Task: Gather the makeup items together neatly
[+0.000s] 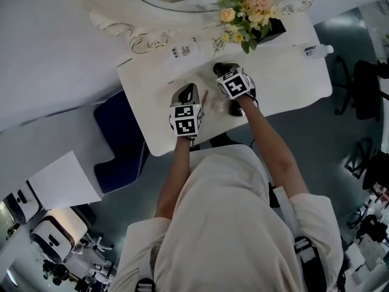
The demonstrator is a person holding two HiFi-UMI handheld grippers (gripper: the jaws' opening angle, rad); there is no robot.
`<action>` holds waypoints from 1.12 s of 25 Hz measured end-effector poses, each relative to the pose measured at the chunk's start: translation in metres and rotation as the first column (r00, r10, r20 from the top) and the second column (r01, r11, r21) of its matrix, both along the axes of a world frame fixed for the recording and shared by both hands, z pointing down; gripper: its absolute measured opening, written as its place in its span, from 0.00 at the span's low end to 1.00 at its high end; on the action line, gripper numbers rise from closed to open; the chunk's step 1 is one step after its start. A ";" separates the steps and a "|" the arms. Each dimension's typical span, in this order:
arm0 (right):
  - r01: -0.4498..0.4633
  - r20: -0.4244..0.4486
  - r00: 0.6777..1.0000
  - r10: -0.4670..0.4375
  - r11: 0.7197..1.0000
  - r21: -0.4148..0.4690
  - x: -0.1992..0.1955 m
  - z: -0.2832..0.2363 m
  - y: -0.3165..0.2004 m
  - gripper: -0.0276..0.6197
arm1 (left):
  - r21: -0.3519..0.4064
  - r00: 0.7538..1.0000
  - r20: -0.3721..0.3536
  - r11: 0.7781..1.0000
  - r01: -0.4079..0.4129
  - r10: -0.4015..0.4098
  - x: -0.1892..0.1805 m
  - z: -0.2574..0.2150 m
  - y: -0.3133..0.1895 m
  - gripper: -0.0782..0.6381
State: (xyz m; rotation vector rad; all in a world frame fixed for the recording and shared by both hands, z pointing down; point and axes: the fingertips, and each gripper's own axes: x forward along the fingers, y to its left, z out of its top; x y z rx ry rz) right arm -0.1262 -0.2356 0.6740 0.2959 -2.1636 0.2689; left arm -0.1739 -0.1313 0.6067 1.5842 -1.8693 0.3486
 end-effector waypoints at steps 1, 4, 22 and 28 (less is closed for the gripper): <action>-0.010 0.004 1.000 0.010 1.000 0.005 0.002 -0.001 0.001 0.13 | 0.002 1.000 0.002 1.000 -0.010 0.010 0.001 -0.001 0.000 0.13; -0.052 0.012 0.999 0.052 0.998 0.018 0.011 -0.005 0.003 0.13 | 0.009 0.999 0.008 0.999 -0.050 0.049 0.007 -0.004 -0.001 0.13; -0.406 0.069 0.914 0.401 0.910 0.087 0.134 -0.052 0.019 0.13 | 0.040 0.962 0.020 0.961 -0.273 0.273 0.069 -0.010 0.011 0.13; -0.536 0.036 0.844 0.535 0.840 0.080 0.204 -0.042 0.034 0.13 | 0.045 0.958 0.020 0.957 -0.288 0.287 0.080 -0.012 0.014 0.13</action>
